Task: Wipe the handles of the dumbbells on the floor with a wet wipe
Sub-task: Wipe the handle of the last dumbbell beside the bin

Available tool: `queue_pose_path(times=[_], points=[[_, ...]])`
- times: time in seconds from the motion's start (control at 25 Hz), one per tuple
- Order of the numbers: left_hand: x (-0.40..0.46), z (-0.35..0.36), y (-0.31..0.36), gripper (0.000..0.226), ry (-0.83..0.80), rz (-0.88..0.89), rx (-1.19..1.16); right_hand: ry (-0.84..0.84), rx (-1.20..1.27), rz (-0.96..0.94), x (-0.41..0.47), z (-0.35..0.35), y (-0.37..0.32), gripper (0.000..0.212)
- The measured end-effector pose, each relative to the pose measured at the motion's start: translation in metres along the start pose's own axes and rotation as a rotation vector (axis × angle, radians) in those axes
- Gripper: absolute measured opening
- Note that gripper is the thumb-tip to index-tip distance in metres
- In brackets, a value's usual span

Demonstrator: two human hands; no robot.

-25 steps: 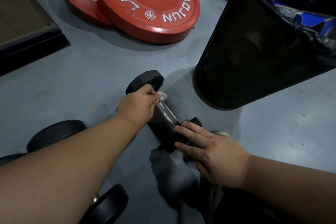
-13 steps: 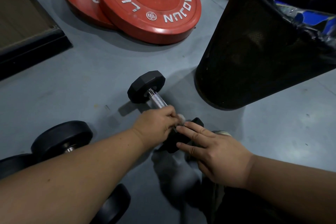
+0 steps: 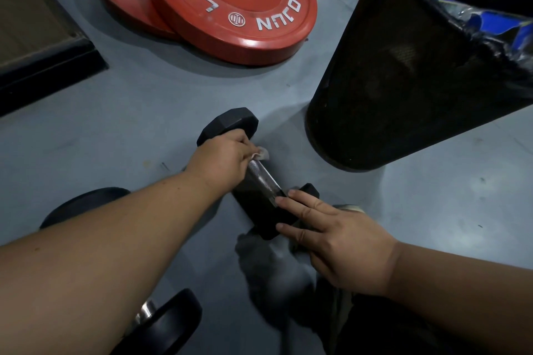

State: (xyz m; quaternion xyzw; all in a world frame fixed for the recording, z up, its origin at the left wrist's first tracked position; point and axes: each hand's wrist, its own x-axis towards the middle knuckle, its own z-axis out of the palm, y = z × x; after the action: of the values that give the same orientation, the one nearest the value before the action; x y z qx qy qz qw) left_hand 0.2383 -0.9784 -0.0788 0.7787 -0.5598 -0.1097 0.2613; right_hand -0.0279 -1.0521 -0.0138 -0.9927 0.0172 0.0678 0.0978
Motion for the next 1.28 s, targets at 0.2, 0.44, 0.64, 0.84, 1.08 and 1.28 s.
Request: queue_pose_path(times=[0.2,0.44,0.64,0.84,1.08,1.28], points=[[-0.014,0.011,0.011,0.022,0.106,-0.033,-0.041,-0.01,0.005,0.01,-0.001,0.0,0.0,0.055],[-0.041,0.023,0.032,0.032,-0.103,0.212,-0.115,-0.012,-0.006,0.016,0.0,-0.001,0.0,0.058],[-0.038,0.023,0.037,0.037,-0.114,0.259,-0.104,-0.015,-0.012,0.015,0.0,-0.001,0.001,0.059],[-0.024,0.017,0.023,0.034,-0.006,0.143,-0.068,0.001,-0.016,0.011,-0.002,-0.001,0.0,0.058],[-0.01,0.007,0.001,0.021,0.09,0.028,-0.074,0.004,-0.015,0.0,-0.003,0.0,0.0,0.058],[-0.017,0.011,0.006,0.022,0.153,0.005,-0.119,-0.008,0.002,0.038,-0.003,-0.004,0.006,0.057]])
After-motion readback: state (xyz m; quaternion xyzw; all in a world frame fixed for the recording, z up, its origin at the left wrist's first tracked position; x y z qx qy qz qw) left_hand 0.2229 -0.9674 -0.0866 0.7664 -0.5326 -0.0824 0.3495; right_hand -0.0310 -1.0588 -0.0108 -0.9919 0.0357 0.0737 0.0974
